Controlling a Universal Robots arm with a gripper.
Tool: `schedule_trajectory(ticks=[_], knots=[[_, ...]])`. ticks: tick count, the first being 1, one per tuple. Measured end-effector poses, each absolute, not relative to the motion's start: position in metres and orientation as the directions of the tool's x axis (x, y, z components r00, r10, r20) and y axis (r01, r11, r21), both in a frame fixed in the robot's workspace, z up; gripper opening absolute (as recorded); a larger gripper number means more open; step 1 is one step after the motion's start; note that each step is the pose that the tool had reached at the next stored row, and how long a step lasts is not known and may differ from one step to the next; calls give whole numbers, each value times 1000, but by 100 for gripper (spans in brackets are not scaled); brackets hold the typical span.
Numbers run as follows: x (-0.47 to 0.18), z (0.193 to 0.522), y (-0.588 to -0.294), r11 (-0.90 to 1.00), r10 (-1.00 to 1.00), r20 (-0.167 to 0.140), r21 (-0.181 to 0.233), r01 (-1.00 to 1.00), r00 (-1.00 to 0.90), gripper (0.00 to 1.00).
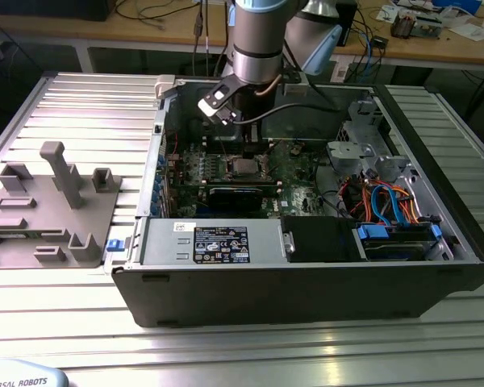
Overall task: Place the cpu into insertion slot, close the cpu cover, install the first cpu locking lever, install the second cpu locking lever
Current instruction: 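Place the cpu into insertion slot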
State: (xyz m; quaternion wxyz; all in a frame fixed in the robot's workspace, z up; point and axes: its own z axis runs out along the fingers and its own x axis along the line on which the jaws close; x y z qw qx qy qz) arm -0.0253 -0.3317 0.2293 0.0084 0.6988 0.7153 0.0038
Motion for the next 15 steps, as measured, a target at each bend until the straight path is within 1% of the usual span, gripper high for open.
schedule_trajectory(ticks=[4, 12, 15], knots=[[-25, 239, -332, 23, 1000, -2, 17, 1000, -23, 11], [-25, 250, -332, 23, 1000, -1, 17, 1000, -23, 11], [-25, 261, -332, 23, 1000, -1, 17, 1000, -23, 11]])
